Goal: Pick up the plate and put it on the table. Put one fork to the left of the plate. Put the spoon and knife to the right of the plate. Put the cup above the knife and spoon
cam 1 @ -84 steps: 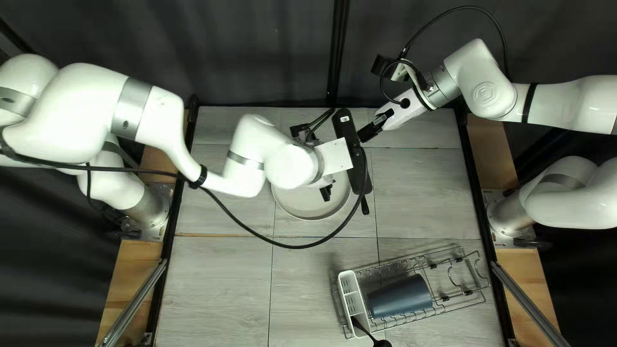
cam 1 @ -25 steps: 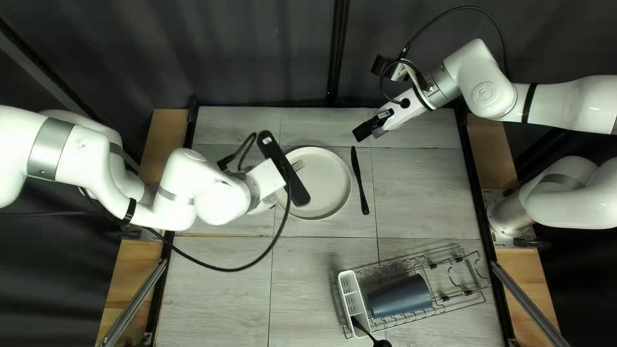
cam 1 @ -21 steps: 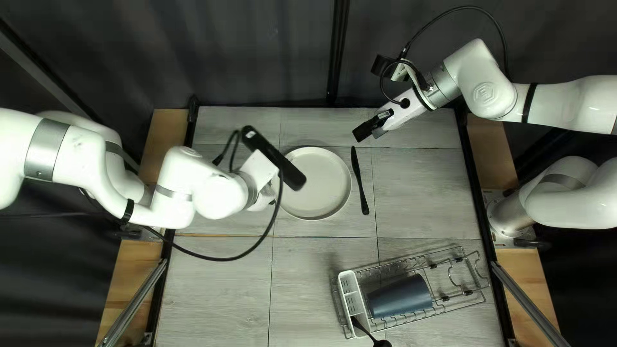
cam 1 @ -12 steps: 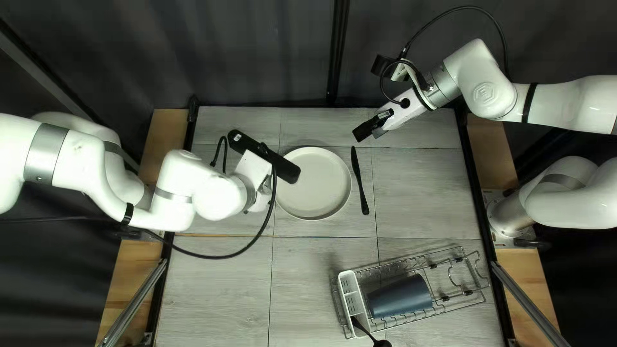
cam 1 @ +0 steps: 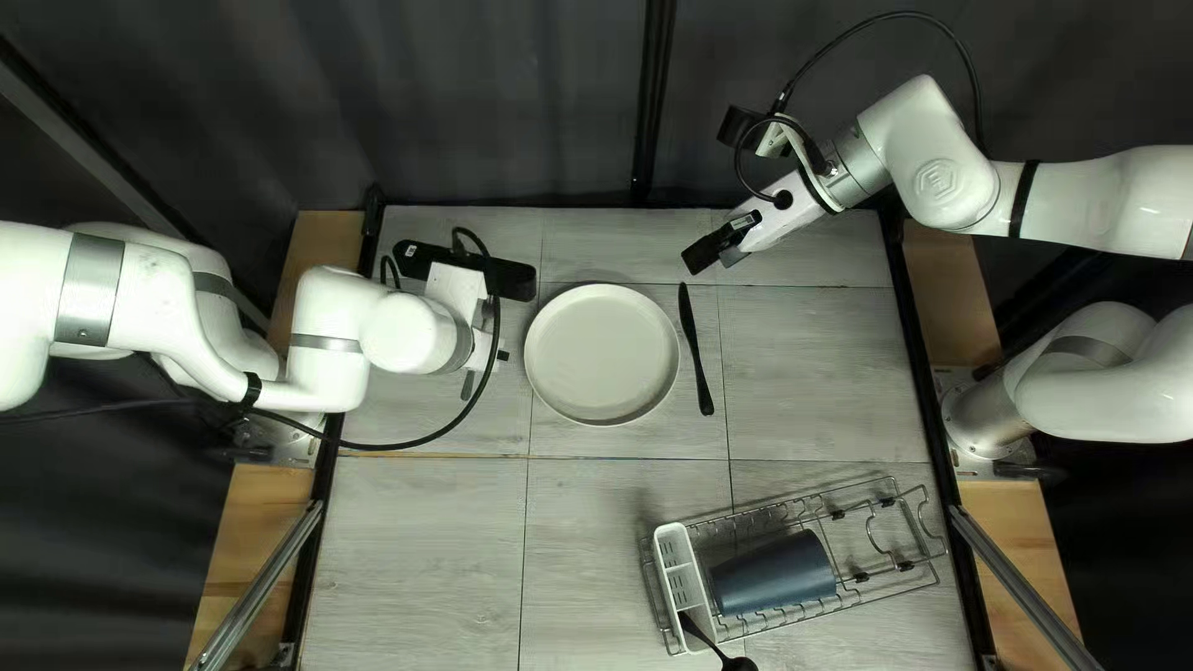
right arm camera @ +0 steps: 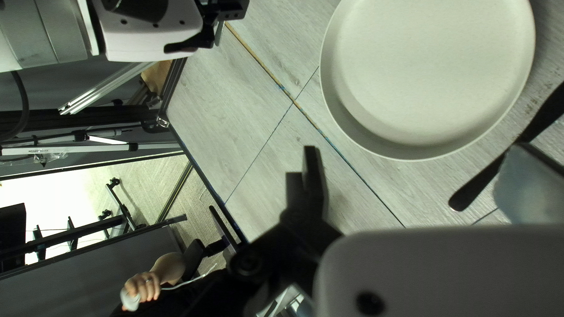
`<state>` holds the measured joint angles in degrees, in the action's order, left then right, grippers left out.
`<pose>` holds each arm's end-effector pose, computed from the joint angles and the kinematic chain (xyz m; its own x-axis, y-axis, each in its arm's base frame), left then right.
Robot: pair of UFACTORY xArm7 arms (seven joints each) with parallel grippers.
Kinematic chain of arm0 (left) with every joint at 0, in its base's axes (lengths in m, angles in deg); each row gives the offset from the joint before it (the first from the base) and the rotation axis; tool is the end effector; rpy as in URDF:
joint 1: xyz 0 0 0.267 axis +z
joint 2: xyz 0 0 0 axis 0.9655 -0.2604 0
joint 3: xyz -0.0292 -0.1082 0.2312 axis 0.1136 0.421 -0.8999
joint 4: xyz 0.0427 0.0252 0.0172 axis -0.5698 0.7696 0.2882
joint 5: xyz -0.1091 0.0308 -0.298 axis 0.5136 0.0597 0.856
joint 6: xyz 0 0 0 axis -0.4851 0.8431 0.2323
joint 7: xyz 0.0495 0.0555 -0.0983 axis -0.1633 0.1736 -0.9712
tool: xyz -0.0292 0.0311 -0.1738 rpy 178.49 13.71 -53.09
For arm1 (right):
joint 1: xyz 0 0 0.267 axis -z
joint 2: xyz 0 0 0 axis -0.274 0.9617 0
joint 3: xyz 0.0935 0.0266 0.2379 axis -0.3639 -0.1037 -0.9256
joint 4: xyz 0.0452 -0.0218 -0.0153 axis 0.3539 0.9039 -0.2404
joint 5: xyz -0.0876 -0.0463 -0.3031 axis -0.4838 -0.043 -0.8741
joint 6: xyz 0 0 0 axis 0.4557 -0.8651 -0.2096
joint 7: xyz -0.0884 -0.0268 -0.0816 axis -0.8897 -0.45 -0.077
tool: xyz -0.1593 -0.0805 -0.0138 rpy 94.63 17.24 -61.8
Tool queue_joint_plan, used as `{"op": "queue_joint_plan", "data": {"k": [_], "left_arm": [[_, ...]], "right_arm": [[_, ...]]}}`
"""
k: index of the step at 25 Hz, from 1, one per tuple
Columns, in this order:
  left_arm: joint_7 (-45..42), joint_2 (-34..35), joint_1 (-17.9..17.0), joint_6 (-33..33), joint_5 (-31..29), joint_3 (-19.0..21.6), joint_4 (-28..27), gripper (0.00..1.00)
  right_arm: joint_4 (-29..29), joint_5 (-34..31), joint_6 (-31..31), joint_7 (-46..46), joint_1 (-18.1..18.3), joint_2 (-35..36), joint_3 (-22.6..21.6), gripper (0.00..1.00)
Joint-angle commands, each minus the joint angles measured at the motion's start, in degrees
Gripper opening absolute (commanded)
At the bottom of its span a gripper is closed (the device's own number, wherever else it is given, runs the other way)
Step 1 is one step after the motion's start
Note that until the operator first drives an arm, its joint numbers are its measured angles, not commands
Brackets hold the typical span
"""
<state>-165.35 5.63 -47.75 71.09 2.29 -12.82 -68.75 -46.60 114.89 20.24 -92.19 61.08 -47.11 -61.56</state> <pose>0.3078 0.0629 0.1200 0.1527 0.9359 0.3175 0.9859 -0.1664 0.0165 0.4578 -0.1063 0.2541 0.4686 -0.8500 0.2406 -0.5781 -0.5010 -0.6441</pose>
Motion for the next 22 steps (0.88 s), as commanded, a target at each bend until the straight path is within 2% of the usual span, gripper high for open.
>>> {"op": "queue_joint_plan", "data": {"k": [1, 8, 14, 22], "left_arm": [[8.6, -6.3, 2.3, -6.0, 4.6, -8.8, 2.5, 0.00], [8.8, -12.0, 2.1, -4.8, 9.4, -10.9, -0.4, 0.00], [8.9, -16.6, 1.9, -11.7, 13.0, -11.9, 1.7, 0.00], [10.6, -16.1, 0.2, -16.1, 17.3, -12.8, 4.3, 0.00]], "right_arm": [[0.0, 0.0, 0.0, 0.0, 0.0, 0.0, 0.0, 1.00], [0.0, 0.0, 0.0, 0.0, 0.0, 0.0, 0.0, 1.00], [0.0, 0.0, 0.0, 0.0, 0.0, 0.0, 0.0, 1.00], [0.0, 0.0, 0.0, 0.0, 0.0, 0.0, 0.0, 1.00]]}}
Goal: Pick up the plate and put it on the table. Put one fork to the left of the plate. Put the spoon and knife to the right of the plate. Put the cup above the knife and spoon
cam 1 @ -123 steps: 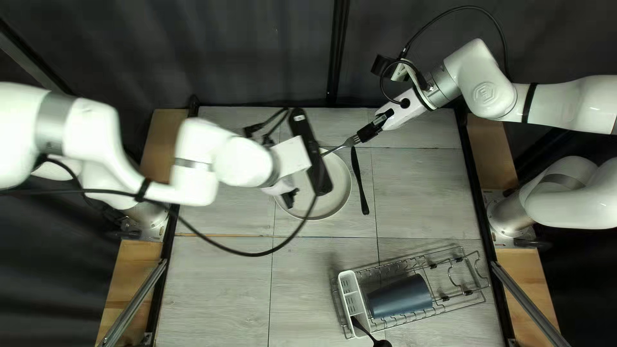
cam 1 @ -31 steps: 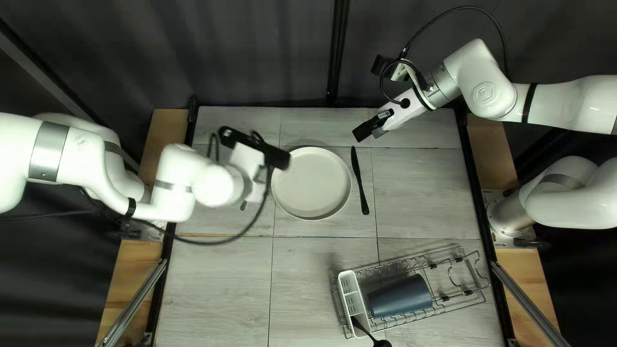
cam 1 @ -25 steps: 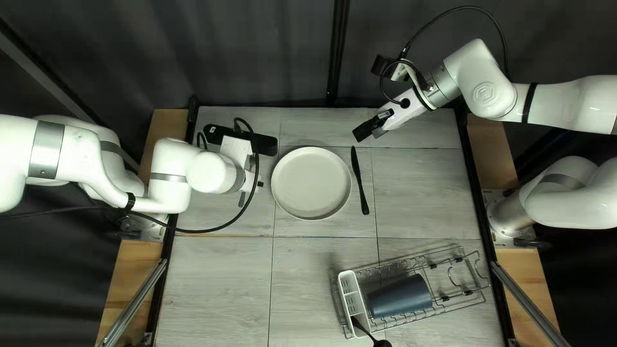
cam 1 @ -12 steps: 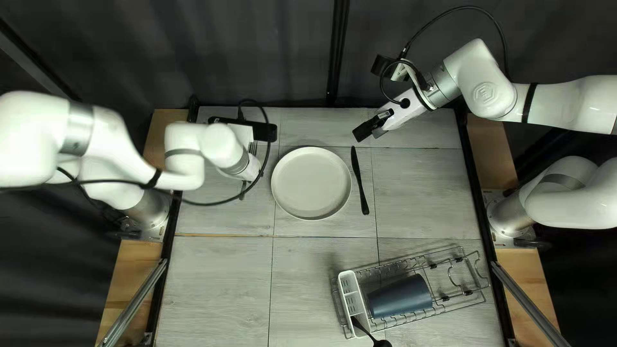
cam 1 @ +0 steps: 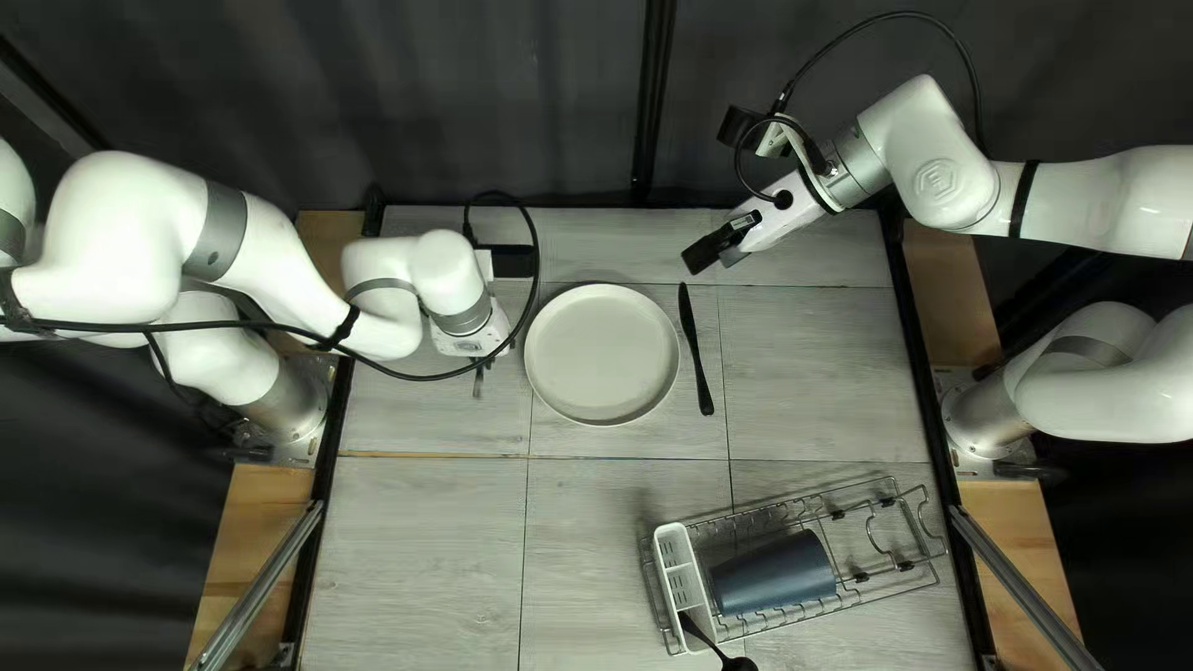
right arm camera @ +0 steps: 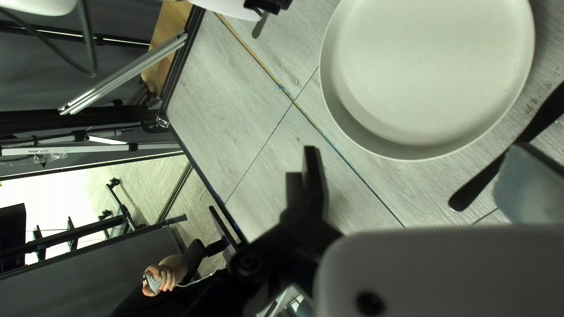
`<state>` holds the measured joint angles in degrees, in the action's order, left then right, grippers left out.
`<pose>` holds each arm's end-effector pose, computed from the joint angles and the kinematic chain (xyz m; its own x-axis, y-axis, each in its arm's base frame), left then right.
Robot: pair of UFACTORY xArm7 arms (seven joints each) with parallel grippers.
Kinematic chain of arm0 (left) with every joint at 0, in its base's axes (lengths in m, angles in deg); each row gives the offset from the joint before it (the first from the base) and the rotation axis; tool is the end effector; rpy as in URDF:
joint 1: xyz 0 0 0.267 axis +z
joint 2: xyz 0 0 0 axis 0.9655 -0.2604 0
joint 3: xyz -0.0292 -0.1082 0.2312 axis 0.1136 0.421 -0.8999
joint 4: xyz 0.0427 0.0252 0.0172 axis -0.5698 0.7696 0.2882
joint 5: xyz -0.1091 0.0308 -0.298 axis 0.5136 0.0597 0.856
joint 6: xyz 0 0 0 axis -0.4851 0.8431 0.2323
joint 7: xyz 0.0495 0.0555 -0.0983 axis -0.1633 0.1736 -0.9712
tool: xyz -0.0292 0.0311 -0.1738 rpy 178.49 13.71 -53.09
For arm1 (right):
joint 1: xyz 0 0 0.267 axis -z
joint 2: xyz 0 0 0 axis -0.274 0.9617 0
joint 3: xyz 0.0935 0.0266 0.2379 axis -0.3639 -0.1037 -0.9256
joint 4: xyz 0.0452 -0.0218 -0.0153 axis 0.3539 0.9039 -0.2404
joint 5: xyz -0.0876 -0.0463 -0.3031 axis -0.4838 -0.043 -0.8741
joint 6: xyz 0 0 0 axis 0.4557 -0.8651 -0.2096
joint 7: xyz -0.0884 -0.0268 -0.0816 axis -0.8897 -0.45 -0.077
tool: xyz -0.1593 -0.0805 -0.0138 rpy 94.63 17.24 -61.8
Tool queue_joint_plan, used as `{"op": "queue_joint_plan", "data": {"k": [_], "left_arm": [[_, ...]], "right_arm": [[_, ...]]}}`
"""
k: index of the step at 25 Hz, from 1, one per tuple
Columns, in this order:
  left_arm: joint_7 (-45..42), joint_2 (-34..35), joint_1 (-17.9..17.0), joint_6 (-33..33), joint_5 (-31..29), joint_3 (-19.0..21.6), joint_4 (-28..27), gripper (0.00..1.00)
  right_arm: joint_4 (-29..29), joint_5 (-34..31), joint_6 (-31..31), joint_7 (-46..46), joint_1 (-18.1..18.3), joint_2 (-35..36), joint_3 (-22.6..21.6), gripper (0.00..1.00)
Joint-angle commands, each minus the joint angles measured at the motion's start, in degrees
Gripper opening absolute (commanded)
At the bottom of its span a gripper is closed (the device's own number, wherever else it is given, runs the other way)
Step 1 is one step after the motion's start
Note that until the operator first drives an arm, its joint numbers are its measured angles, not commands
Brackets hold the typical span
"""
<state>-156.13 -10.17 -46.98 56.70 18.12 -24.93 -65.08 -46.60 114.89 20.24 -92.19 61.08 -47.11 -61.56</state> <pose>0.2990 0.0662 0.0410 -0.0719 0.9973 -0.0166 0.9963 0.0726 0.0462 0.4578 -0.1063 0.2541 0.4686 -0.8500 0.2406 -0.5781 -0.5010 -0.6441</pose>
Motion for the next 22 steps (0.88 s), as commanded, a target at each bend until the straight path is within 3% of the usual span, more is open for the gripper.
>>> {"op": "queue_joint_plan", "data": {"k": [1, 8, 16, 18, 19, 20, 22], "left_arm": [[2.0, -0.8, -0.7, -2.4, 1.9, -0.9, 0.6, 0.00], [8.4, -7.0, -1.4, -9.5, 5.9, -2.8, 0.9, 0.00], [13.2, -12.4, -1.1, -12.8, 8.2, -3.9, -0.4, 0.00], [14.2, -12.4, -1.2, -12.7, 8.9, -4.1, -0.4, 0.11], [14.3, -12.3, -1.1, -12.5, 8.9, -4.2, -0.4, 0.79], [14.4, -12.1, -1.1, -12.3, 9.0, -4.2, -0.5, 1.00], [13.9, -10.6, -1.1, -11.1, 8.7, -4.2, -0.4, 1.00]], "right_arm": [[0.0, 0.0, 0.0, 0.0, 0.0, 0.0, 0.0, 1.00], [0.0, 0.0, 0.0, 0.0, 0.0, 0.0, 0.0, 1.00], [0.0, 0.0, 0.0, 0.0, 0.0, 0.0, 0.0, 1.00], [0.0, 0.0, 0.0, 0.0, 0.0, 0.0, 0.0, 1.00], [0.0, 0.0, 0.0, 0.0, 0.0, 0.0, 0.0, 1.00], [0.0, 0.0, 0.0, 0.0, 0.0, 0.0, 0.0, 1.00], [0.0, 0.0, 0.0, 0.0, 0.0, 0.0, 0.0, 1.00]]}}
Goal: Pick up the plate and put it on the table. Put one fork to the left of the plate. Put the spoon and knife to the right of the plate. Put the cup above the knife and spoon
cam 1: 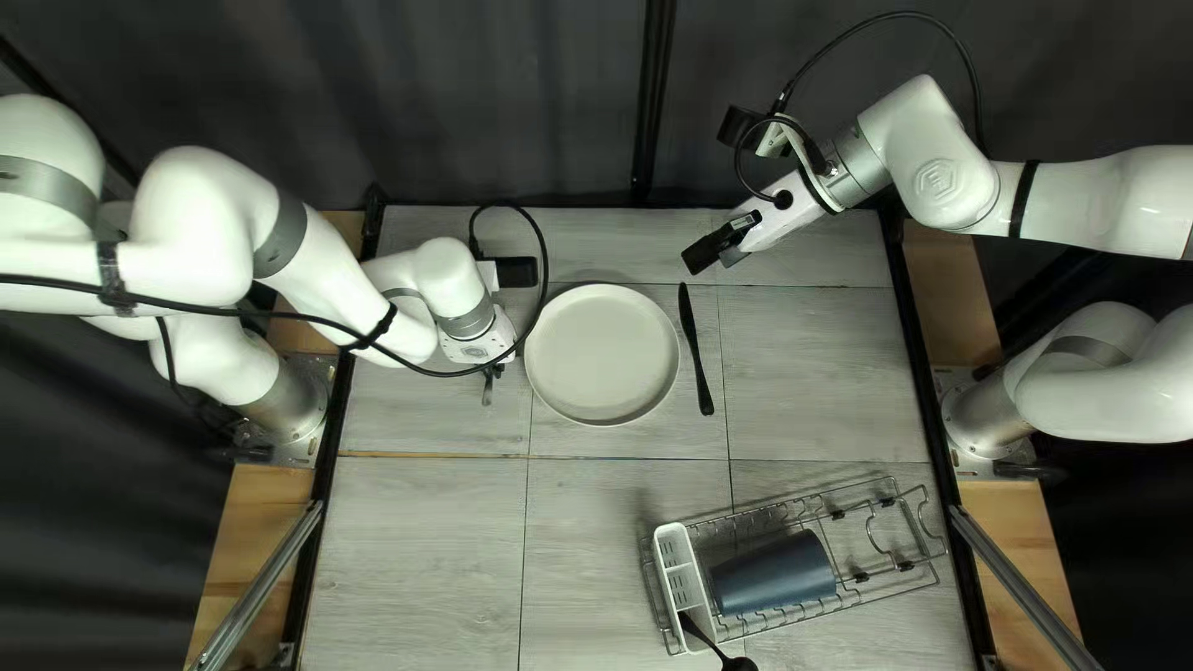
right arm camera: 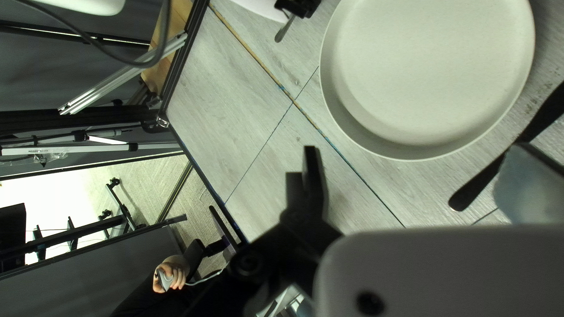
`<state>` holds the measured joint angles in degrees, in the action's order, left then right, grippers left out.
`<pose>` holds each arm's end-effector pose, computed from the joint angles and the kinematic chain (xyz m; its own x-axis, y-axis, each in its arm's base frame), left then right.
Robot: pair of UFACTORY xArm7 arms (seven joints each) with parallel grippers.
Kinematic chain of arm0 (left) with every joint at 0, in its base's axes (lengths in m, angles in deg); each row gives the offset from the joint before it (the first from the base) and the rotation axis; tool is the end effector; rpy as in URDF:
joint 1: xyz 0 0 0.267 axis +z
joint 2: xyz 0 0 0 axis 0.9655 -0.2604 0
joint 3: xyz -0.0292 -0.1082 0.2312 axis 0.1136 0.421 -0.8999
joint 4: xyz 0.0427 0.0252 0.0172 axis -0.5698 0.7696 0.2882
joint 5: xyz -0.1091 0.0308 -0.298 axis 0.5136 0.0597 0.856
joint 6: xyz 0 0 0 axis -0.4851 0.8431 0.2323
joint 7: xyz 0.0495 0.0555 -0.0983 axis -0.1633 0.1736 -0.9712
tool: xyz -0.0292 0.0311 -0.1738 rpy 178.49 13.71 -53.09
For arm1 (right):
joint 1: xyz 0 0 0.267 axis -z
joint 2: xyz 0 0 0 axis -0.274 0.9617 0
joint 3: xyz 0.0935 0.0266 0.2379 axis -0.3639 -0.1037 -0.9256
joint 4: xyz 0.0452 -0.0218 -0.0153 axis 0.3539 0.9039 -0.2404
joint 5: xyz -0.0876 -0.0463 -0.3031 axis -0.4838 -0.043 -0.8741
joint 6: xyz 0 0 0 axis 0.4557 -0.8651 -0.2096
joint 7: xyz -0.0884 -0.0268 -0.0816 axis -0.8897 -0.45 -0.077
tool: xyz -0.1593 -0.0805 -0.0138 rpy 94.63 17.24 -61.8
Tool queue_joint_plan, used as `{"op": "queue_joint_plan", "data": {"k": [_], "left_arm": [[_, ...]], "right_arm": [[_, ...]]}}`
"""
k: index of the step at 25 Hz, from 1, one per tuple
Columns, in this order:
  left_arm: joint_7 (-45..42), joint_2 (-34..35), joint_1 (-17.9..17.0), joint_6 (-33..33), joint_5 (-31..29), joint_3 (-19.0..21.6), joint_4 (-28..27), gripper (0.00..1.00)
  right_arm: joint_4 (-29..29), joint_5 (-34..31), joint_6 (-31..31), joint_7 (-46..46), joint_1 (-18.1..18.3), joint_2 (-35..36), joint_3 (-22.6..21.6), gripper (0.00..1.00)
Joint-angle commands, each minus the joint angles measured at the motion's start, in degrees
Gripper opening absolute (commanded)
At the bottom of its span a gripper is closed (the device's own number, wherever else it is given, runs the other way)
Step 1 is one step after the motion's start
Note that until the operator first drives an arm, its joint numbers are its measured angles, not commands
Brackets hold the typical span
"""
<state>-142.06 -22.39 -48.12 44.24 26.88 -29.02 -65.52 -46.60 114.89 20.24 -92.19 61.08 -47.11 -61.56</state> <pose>0.3092 0.0770 -0.0011 -0.0270 0.9966 -0.0784 0.9950 0.0343 0.0939 0.4578 -0.1063 0.2541 0.4686 -0.8500 0.2406 -0.5781 -0.5010 -0.6441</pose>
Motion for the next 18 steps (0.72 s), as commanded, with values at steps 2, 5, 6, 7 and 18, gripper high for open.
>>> {"op": "queue_joint_plan", "data": {"k": [2, 5, 6, 7, 18], "left_arm": [[-1.4, 4.1, 0.3, 3.4, -1.0, 0.2, 0.3, 1.00], [-5.5, 12.8, 1.9, 11.9, -5.0, 1.9, -0.4, 1.00], [-7.4, 17.5, 2.6, 17.8, -6.9, 3.0, -2.0, 1.00], [-8.0, 18.8, 2.7, 19.4, -7.6, 3.4, -2.5, 1.00], [-11.7, 30.1, -0.5, 36.8, -14.7, 11.0, -11.2, 1.00]], "right_arm": [[0.0, 0.0, 0.0, 0.0, 0.0, 0.0, 0.0, 1.00], [0.0, 0.0, 0.0, 0.0, 0.0, 0.0, 0.0, 1.00], [0.0, 0.0, 0.0, 0.0, 0.0, 0.0, 0.0, 1.00], [0.0, 0.0, 0.0, 0.0, 0.0, 0.0, 0.0, 1.00], [0.0, 0.0, 0.0, 0.0, 0.0, 0.0, 0.0, 1.00]]}}
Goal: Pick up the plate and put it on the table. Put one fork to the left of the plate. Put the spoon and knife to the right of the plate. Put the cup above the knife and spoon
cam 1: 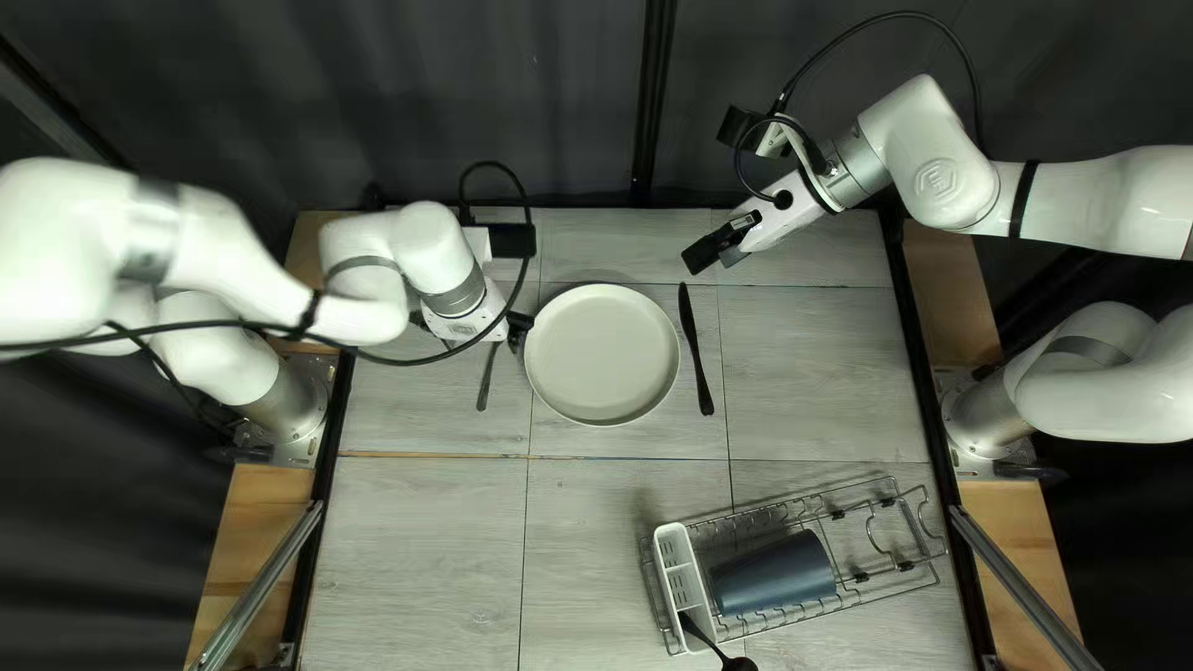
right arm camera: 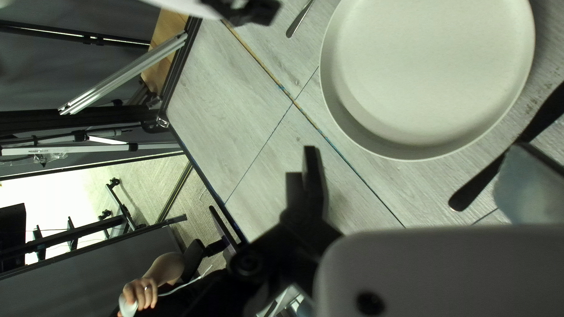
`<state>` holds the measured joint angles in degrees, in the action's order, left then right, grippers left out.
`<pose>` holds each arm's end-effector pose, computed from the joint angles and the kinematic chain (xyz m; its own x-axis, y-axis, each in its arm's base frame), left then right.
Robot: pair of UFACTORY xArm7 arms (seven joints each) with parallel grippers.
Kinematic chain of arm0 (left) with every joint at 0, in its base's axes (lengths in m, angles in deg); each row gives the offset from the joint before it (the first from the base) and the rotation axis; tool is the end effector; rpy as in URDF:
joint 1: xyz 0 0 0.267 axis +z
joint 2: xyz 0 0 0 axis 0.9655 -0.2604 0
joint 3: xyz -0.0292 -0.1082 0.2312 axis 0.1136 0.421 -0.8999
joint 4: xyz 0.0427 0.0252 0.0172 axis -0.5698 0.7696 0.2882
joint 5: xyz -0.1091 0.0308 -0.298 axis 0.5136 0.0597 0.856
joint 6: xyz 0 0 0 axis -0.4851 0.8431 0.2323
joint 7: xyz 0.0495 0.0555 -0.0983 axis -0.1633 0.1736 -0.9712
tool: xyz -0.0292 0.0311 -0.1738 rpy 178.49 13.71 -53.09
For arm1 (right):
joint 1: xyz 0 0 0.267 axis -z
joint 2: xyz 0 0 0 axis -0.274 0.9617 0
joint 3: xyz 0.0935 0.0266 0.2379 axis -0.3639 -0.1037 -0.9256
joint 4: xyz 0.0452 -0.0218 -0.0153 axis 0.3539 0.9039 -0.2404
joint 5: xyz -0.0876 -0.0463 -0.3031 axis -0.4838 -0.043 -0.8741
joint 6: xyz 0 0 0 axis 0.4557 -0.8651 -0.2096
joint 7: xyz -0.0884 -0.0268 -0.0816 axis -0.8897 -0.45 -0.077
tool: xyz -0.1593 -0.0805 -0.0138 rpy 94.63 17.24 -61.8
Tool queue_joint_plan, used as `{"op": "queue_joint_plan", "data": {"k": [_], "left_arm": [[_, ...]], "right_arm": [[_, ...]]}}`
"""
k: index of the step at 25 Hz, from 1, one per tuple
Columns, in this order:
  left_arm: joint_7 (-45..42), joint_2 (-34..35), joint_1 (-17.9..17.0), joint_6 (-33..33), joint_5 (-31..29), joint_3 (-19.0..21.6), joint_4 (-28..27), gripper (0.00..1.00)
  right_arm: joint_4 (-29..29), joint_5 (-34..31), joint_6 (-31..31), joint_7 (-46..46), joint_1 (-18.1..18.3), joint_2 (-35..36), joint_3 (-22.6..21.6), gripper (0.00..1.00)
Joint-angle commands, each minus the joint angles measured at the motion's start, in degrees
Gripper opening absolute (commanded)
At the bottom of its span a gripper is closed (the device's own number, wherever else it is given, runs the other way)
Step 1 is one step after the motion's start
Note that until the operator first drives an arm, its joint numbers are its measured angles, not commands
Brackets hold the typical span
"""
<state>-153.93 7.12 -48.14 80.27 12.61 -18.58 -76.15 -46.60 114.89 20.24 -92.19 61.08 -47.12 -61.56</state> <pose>0.3188 0.0464 0.1609 0.1605 0.9748 0.1552 0.9840 -0.1703 0.0521 0.4578 -0.1063 0.2542 0.4686 -0.8500 0.2408 -0.5780 -0.5011 -0.6441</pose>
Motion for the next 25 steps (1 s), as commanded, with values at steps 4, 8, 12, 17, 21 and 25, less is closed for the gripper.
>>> {"op": "queue_joint_plan", "data": {"k": [4, 8, 12, 17, 21, 25], "left_arm": [[0.1, 0.6, -0.5, 0.7, -0.5, 0.6, -0.5, 1.00], [6.7, 5.6, -2.3, 7.6, -2.3, -2.1, -1.6, 1.00], [20.8, 13.6, -5.1, 13.9, -5.9, -9.2, -1.4, 1.00], [24.4, 15.9, -6.6, 14.6, -6.6, -10.3, -0.5, 1.00], [24.4, 15.9, -6.6, 14.6, -6.6, -10.3, -0.5, 1.00], [28.1, 17.9, -7.8, 17.6, -6.5, -12.8, -2.3, 1.00]], "right_arm": [[0.0, 0.0, 0.0, 0.0, 0.0, 0.0, 0.0, 1.00], [0.0, 0.0, 0.0, 0.0, 0.0, 0.0, 0.0, 1.00], [0.0, 0.0, 0.0, 0.0, 0.0, 0.0, 0.0, 1.00], [0.0, 0.0, 0.0, 0.0, 0.0, 0.0, 0.0, 1.00], [0.0, 0.0, 0.0, 0.0, 0.0, 0.0, 0.0, 1.00], [0.0, 0.0, 0.0, 0.0, 0.0, 0.0, 0.0, 1.00]]}}
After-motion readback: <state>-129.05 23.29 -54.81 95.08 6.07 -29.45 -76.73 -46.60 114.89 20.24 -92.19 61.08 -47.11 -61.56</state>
